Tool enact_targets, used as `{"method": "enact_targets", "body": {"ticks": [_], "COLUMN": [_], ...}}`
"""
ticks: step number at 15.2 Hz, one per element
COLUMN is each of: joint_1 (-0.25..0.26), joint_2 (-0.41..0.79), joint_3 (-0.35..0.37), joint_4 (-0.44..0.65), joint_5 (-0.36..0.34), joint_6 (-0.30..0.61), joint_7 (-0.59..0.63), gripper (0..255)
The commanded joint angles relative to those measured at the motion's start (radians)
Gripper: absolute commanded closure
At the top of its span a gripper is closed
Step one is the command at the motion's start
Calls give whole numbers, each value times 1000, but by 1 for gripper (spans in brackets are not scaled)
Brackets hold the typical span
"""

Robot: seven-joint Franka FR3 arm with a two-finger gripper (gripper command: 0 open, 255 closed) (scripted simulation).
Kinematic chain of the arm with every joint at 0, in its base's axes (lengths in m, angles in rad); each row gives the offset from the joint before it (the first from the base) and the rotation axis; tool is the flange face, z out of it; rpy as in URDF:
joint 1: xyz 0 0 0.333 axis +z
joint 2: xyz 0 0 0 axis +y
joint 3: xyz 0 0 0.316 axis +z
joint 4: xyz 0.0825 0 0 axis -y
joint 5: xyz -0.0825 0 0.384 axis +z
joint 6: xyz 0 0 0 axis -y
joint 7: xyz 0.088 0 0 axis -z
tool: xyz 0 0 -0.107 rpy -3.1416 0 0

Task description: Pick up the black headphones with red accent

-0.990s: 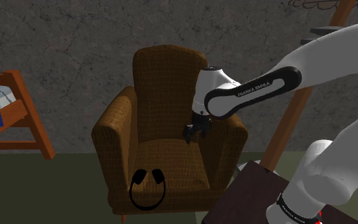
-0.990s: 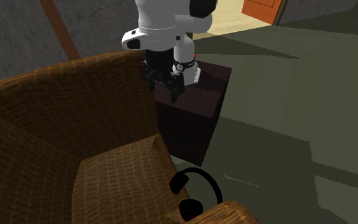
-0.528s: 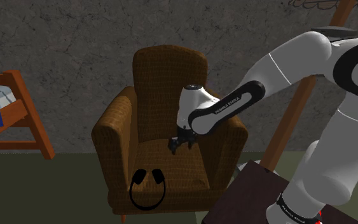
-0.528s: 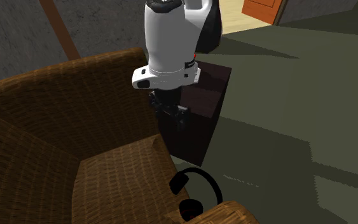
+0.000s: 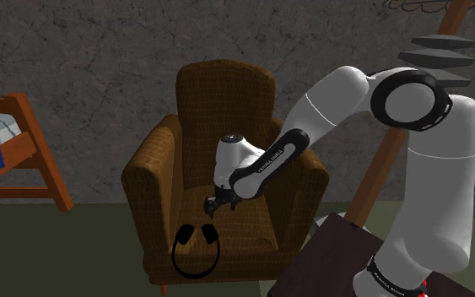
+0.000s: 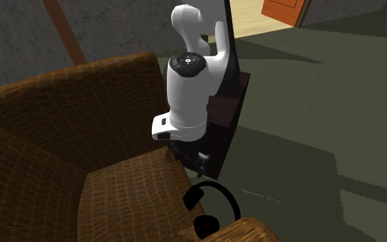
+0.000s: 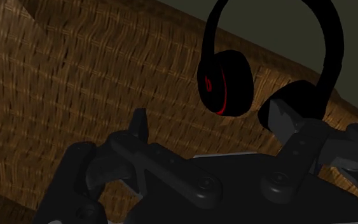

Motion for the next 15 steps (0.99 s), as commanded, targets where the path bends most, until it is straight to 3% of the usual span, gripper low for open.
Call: {"method": "enact_targets", "body": {"ticks": [1,5,15], "joint_1": [26,75,96], "joint_2": [72,227,318], "joint_3": [-13,-44,-71], "joint_4": [46,177,202], "joint_5": [-28,-65,-88], "joint_6": [26,53,119], "joint_7": [40,94,112], "gripper": [0,0,0]}}
